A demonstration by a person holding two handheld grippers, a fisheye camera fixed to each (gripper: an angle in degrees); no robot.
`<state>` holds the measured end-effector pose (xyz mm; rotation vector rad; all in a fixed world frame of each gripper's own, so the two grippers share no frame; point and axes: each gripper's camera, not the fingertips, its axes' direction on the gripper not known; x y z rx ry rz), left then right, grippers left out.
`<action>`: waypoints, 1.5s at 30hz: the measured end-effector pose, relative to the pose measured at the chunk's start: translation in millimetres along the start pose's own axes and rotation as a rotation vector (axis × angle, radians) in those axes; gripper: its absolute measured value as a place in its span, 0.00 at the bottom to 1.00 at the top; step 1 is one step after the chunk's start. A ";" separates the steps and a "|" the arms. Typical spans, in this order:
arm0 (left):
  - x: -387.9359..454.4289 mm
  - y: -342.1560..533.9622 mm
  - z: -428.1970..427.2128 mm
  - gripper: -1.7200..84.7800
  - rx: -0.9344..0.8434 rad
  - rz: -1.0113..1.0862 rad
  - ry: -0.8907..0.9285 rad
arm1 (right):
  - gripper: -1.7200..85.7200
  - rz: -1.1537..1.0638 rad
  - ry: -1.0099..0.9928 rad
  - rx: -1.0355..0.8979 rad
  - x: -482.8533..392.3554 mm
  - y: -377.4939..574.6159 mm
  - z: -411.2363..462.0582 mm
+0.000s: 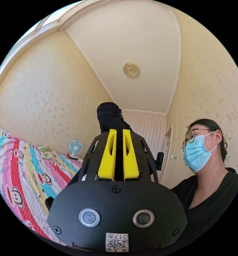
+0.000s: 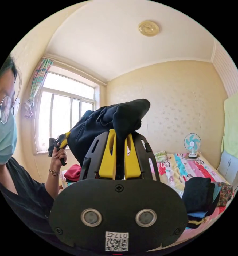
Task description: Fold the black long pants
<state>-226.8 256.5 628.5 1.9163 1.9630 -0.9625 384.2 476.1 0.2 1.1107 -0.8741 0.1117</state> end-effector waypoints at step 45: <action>-490.9 304.0 174.6 0.12 -1.714 -0.591 -0.837 | 0.20 0.275 -0.163 -1.370 -82.4 421.3 487.6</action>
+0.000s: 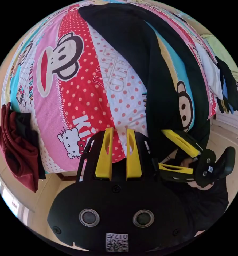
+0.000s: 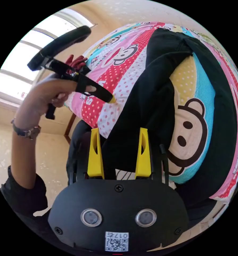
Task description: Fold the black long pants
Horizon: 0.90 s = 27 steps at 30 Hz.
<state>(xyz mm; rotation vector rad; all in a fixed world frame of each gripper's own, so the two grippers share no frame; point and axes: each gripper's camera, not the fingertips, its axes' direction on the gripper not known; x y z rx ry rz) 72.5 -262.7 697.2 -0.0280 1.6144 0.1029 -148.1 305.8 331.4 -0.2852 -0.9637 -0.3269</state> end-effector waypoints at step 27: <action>-7.3 198.5 -59.1 0.20 0.513 -0.006 0.741 | 0.20 0.194 -0.431 0.282 261.2 168.7 -135.0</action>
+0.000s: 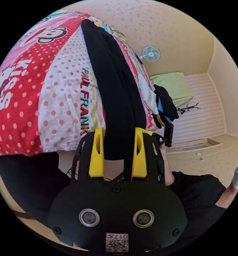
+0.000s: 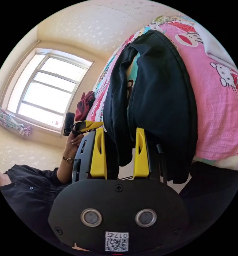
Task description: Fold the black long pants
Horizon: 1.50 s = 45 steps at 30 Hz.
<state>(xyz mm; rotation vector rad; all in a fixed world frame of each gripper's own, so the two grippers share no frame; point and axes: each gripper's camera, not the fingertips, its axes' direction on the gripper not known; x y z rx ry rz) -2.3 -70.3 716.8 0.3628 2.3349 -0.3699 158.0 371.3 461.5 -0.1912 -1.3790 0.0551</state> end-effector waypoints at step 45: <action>120.4 129.2 -151.2 0.07 -0.061 0.069 0.144 | 0.04 -0.140 0.222 -0.080 -135.8 5.4 -13.5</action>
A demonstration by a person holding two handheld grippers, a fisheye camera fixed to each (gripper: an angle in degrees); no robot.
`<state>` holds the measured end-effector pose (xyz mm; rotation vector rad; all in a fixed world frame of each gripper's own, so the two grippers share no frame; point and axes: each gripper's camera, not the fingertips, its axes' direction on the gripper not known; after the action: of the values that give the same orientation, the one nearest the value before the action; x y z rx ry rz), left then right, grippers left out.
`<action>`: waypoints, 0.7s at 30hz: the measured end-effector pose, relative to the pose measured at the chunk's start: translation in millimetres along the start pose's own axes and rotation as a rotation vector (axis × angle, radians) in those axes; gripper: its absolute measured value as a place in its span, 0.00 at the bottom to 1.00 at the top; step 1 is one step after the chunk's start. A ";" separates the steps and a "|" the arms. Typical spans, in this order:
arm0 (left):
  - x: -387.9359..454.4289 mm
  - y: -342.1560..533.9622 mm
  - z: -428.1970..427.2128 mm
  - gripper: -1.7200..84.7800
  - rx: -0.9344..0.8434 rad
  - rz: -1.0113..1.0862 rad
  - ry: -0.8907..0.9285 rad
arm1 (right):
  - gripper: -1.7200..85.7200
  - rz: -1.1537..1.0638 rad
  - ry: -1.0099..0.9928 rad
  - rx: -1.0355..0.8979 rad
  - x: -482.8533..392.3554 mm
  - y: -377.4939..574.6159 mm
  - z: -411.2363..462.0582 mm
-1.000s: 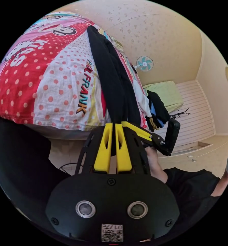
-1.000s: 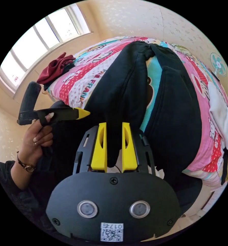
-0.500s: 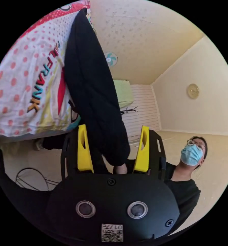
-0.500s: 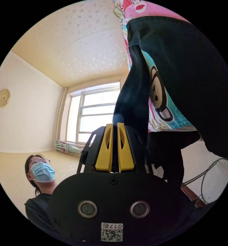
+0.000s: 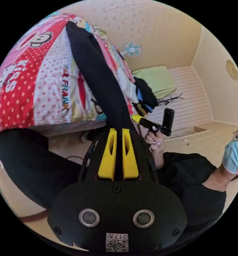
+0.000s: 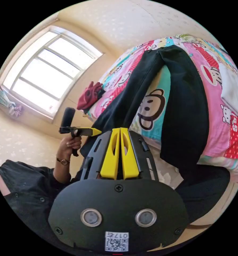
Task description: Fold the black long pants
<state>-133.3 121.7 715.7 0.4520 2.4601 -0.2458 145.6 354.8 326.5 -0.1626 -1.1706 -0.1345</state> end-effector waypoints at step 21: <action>89.3 23.2 85.7 0.21 0.106 0.073 -0.215 | 0.08 0.165 -0.051 -0.114 94.8 76.5 11.6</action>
<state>-145.0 142.6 592.1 0.5307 2.2242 -0.3758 186.0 430.1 414.0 -0.3638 -1.1958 -0.0522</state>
